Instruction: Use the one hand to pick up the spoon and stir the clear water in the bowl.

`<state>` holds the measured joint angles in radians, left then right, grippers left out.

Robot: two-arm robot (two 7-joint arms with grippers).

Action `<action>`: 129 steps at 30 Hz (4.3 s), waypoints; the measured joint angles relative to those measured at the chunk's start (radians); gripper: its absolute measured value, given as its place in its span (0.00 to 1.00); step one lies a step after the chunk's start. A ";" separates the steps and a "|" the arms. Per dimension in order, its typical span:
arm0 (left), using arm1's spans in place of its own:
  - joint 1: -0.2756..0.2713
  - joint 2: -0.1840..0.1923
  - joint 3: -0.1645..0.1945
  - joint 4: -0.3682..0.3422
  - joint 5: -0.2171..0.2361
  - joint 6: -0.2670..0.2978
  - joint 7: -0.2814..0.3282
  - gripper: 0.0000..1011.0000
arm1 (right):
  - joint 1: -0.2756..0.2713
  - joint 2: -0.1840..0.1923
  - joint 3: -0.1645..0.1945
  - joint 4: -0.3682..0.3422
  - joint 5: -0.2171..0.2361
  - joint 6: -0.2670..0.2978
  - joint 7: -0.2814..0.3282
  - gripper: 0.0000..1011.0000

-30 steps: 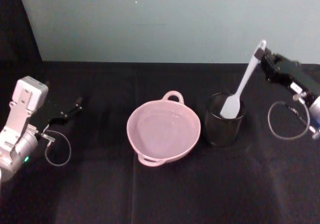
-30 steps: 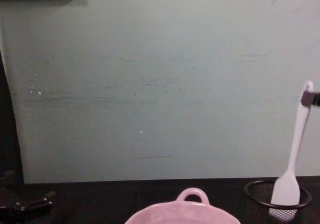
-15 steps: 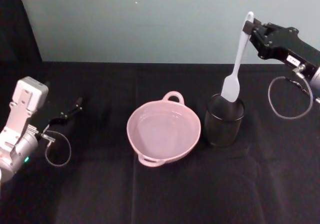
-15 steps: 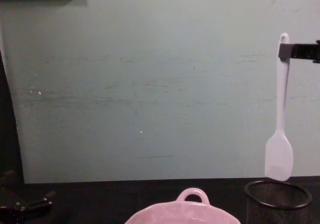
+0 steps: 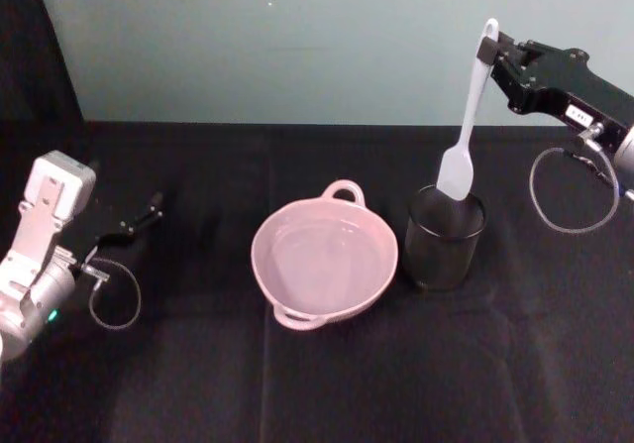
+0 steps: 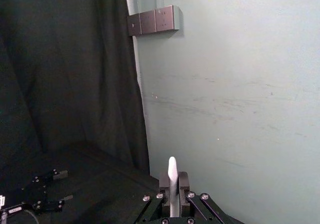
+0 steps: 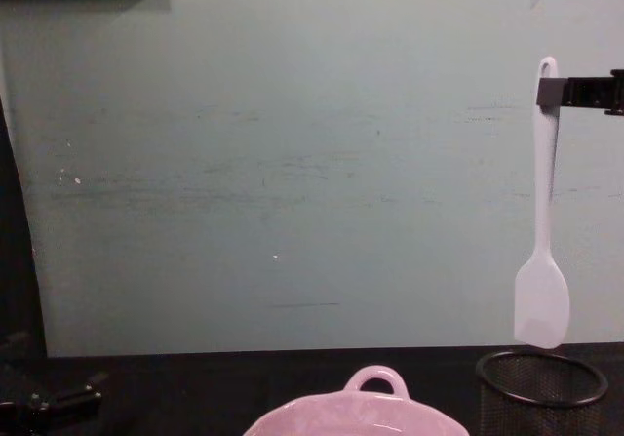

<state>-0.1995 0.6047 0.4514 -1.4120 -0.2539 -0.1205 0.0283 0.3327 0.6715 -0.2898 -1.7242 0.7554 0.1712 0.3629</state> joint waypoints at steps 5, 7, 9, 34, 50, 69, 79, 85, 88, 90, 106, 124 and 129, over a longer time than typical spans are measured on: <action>0.000 0.000 0.000 0.000 0.000 0.000 0.000 1.00 | 0.000 0.000 0.000 0.001 0.000 -0.002 0.000 0.11; 0.000 0.000 0.000 0.000 0.000 0.000 0.000 1.00 | -0.001 0.000 0.000 0.001 0.000 -0.002 0.000 0.11; 0.000 0.000 0.000 0.000 0.000 0.000 0.000 1.00 | -0.001 0.000 0.001 0.002 0.000 -0.003 0.000 0.11; 0.000 0.000 0.000 0.000 0.000 0.000 0.000 1.00 | 0.117 -0.177 -0.216 0.127 -0.110 -0.085 0.140 0.11; 0.000 0.000 0.000 0.000 0.000 0.000 0.000 1.00 | 0.062 -0.234 -0.266 0.228 -0.146 -0.149 0.200 0.11; 0.000 0.000 0.000 0.000 0.000 0.000 0.000 1.00 | 0.184 -0.380 -0.248 0.517 -0.152 -0.221 0.237 0.11; 0.000 0.000 0.000 0.000 0.000 0.000 0.000 1.00 | 0.181 -0.356 -0.208 0.514 -0.167 -0.216 0.214 0.11; 0.000 0.000 0.000 0.000 0.000 0.000 0.000 1.00 | 0.151 -0.320 -0.196 0.452 -0.189 -0.186 0.188 0.11; 0.000 0.000 0.000 0.000 0.000 0.000 0.000 1.00 | 0.134 -0.305 -0.194 0.416 -0.194 -0.165 0.182 0.11; 0.000 0.000 0.000 0.000 0.000 0.000 0.000 1.00 | 0.124 -0.298 -0.195 0.396 -0.195 -0.152 0.179 0.11; 0.000 0.000 0.000 0.000 0.000 0.000 0.000 1.00 | 0.058 -0.277 -0.228 0.263 -0.191 -0.109 0.180 0.11; 0.000 0.000 0.000 0.000 0.000 0.000 0.000 1.00 | 0.151 -0.369 -0.257 0.419 -0.187 -0.166 0.206 0.11; 0.000 0.000 0.000 0.000 0.000 0.000 0.000 1.00 | 0.182 -0.384 -0.247 0.490 -0.187 -0.178 0.211 0.11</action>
<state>-0.1995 0.6047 0.4514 -1.4120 -0.2539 -0.1205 0.0283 0.5152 0.2875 -0.5369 -1.2339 0.5683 -0.0064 0.5737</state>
